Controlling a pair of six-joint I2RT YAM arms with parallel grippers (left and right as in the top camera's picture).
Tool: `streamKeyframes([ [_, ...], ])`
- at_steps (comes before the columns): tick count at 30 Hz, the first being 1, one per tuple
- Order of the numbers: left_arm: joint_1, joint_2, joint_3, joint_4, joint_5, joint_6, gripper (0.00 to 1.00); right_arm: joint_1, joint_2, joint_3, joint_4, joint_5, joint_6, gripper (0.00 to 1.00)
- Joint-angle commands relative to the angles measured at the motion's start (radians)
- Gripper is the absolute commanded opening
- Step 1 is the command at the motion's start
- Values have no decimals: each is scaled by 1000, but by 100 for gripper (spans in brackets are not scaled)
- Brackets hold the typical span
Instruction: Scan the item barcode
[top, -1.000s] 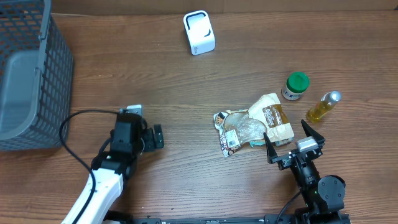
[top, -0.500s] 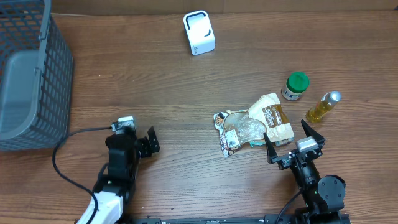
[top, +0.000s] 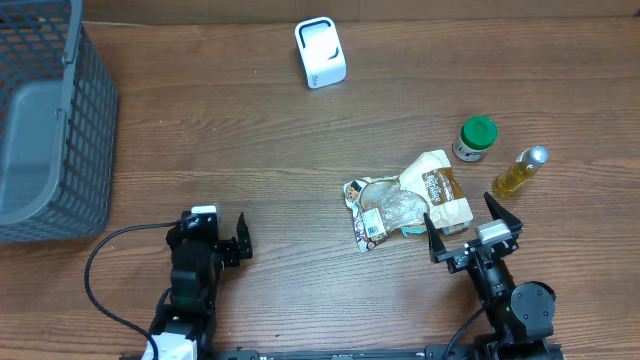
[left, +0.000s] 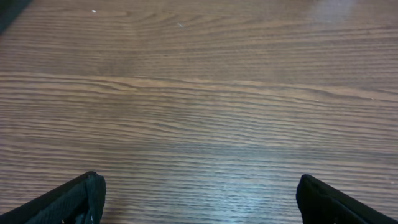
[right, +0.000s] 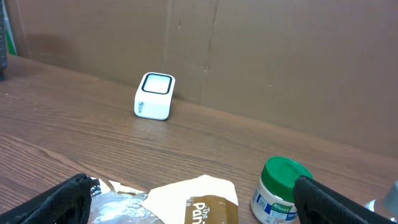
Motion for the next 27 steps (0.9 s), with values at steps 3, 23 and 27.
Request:
streamKeyframes([
  [3,43,-64,-8,-50,63,50,99,2,-9,-11,5,-2,-1,100],
  [23,66,-472,-8,-475,96,122,99,2,-9,-11,5,-2,-1,100],
  [27,66,-534,-8,-475,116,158,99,2,-9,-11,5,-2,-1,100],
])
